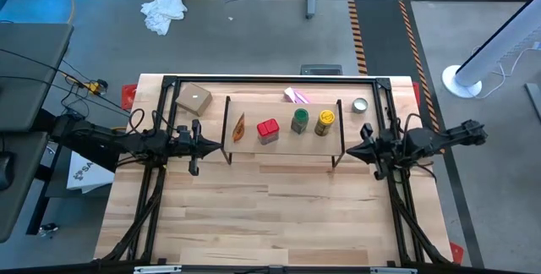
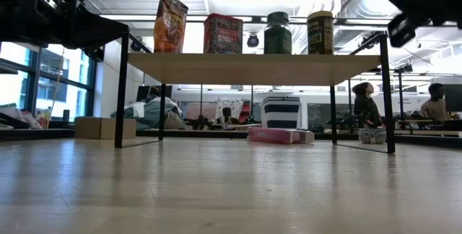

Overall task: Shelf spices
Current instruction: Return to Home Position

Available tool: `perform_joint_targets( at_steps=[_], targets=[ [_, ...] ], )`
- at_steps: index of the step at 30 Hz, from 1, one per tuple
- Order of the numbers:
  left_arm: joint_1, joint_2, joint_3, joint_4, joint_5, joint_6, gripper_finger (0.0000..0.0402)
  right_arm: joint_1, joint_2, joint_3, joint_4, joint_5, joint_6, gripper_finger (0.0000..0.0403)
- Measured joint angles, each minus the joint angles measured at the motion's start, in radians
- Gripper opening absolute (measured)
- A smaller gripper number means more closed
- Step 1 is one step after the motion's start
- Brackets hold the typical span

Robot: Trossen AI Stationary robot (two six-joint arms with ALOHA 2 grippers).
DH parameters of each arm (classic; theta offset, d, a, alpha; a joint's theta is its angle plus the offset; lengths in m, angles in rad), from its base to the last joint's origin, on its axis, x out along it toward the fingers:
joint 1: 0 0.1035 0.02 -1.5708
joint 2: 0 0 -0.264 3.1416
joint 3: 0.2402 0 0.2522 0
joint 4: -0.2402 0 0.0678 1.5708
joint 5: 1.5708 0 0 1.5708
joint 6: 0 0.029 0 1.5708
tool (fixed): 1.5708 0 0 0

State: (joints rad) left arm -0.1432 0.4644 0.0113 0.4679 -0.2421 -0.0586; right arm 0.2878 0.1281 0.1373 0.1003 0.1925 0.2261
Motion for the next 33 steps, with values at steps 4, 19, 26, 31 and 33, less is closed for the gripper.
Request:
perform_joint_targets(
  at_steps=[4, 19, 26, 31, 33],
  targets=[
    [0.000, 0.000, 0.000, 0.000, 0.000, 0.000, 0.0001, 0.000, -0.083, -0.081, 0.005, 0.010, -0.026, 0.0000],
    [0.000, 0.000, 0.000, 0.000, 0.000, 0.000, 0.0001, -0.153, -0.115, -0.128, -0.062, -0.075, -0.188, 0.0000],
    [0.000, 0.000, 0.000, 0.001, -0.003, 0.000, 0.0001, -0.277, -0.050, -0.122, -0.060, -0.190, -0.274, 0.0000],
    [0.000, -0.001, 0.000, 0.003, -0.003, 0.000, 0.0001, -0.316, 0.029, -0.119, -0.038, -0.186, -0.310, 0.0000],
    [0.000, -0.001, 0.001, 0.003, -0.003, 0.000, 0.0001, -0.316, 0.039, -0.118, -0.032, -0.185, -0.295, 0.0000]
  ],
)
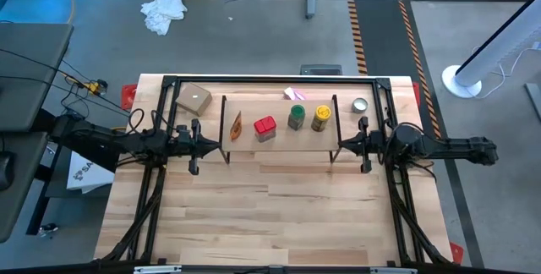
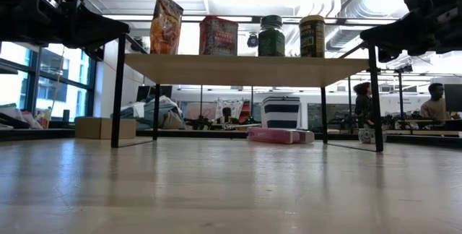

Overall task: Shelf spices
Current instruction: Return to Home Position

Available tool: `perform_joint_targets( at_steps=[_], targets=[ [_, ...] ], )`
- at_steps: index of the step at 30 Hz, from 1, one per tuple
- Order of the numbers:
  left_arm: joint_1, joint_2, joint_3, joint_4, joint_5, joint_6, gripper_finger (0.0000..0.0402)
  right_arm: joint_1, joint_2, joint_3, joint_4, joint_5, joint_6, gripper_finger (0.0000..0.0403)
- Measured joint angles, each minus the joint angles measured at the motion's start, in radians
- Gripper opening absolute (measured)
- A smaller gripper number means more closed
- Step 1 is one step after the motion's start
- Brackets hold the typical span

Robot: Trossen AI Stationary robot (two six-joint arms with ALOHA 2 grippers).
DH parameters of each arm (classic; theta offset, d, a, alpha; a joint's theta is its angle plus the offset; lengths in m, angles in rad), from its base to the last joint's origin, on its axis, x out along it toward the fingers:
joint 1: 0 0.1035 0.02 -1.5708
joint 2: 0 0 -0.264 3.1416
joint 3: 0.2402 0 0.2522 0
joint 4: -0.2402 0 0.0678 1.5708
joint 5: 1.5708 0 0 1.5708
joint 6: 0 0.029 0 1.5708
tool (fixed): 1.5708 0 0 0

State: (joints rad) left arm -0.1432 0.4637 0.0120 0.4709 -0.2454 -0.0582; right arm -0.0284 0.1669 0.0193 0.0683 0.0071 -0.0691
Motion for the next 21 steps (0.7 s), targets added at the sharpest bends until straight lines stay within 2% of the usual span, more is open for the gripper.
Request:
perform_joint_targets(
  at_steps=[21],
  targets=[
    [0.000, 0.000, 0.000, -0.001, 0.001, 0.000, 0.0001, 0.000, -0.004, -0.012, 0.099, 0.007, 0.009, 0.0000]
  ],
)
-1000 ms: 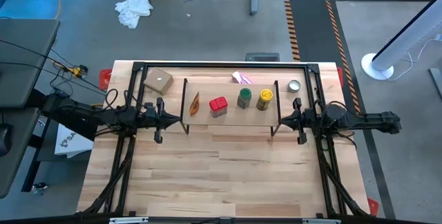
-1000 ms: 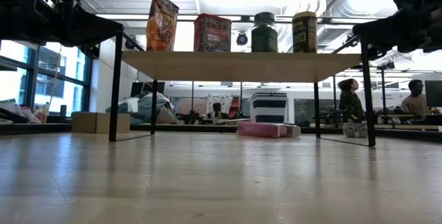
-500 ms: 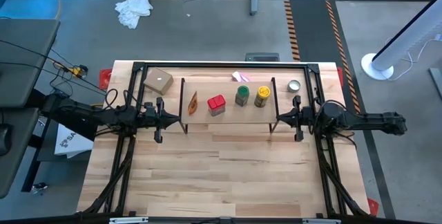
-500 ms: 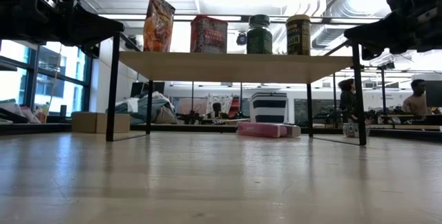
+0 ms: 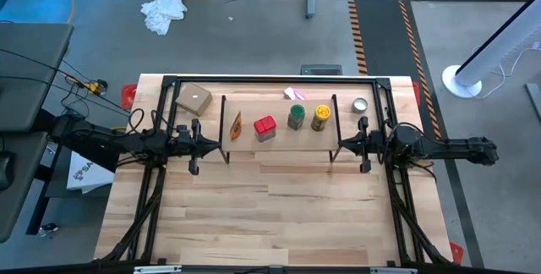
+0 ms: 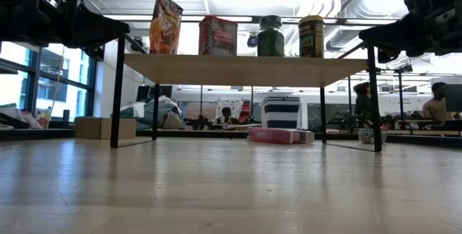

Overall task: Shelf spices
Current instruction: Return to Home Position

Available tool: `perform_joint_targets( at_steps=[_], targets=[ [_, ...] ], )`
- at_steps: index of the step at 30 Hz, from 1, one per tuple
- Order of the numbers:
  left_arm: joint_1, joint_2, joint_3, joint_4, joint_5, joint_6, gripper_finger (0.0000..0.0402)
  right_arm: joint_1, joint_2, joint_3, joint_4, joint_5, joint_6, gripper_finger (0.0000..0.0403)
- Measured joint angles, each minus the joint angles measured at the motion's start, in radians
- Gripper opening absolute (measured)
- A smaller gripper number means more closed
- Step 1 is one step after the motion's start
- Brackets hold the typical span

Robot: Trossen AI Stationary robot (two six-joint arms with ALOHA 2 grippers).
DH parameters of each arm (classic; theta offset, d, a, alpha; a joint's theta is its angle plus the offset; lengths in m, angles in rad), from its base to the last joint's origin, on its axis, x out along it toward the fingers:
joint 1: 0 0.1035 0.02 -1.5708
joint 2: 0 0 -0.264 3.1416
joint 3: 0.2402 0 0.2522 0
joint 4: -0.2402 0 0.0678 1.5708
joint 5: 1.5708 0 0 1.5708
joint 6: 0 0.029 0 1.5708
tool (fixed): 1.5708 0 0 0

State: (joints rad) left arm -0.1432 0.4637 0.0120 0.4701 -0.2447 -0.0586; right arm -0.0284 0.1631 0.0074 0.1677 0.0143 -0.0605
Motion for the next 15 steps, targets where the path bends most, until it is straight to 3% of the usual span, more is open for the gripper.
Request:
perform_joint_targets(
  at_steps=[15],
  targets=[
    [0.000, 0.000, 0.000, -0.001, -0.001, 0.000, 0.0001, 0.000, 0.000, 0.001, 0.005, -0.001, 0.000, 0.0000]
  ],
)
